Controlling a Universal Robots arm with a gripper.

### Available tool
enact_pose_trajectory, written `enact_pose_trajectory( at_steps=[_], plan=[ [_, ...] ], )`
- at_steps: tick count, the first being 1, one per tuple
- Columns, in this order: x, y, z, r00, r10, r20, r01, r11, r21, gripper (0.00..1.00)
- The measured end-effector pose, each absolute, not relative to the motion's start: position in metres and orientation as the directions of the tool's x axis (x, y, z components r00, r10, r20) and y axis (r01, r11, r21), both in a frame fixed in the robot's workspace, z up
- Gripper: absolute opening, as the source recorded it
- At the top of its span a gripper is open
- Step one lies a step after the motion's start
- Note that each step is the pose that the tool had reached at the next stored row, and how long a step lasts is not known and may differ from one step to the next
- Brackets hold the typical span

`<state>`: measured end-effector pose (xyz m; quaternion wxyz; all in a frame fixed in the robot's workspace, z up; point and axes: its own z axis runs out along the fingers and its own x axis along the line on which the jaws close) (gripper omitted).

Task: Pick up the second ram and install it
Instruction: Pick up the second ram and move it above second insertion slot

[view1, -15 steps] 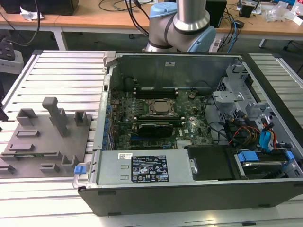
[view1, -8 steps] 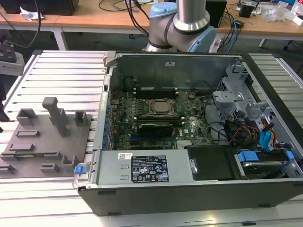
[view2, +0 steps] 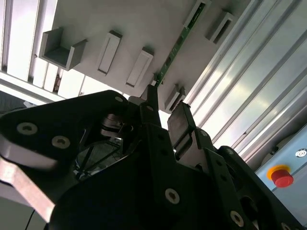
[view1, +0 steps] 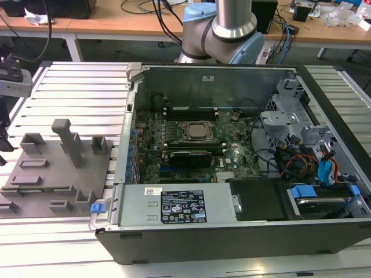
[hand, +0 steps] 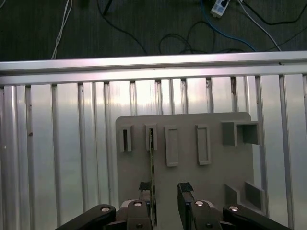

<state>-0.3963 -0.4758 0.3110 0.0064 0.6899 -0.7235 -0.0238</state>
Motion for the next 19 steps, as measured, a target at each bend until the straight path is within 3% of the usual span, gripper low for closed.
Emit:
enact_pose_trajectory(
  at_steps=[19],
  plan=[
    [-0.396,-0.476,0.296,-0.048,-0.999,-0.024,-0.998,0.047,0.043,0.36]
  ],
)
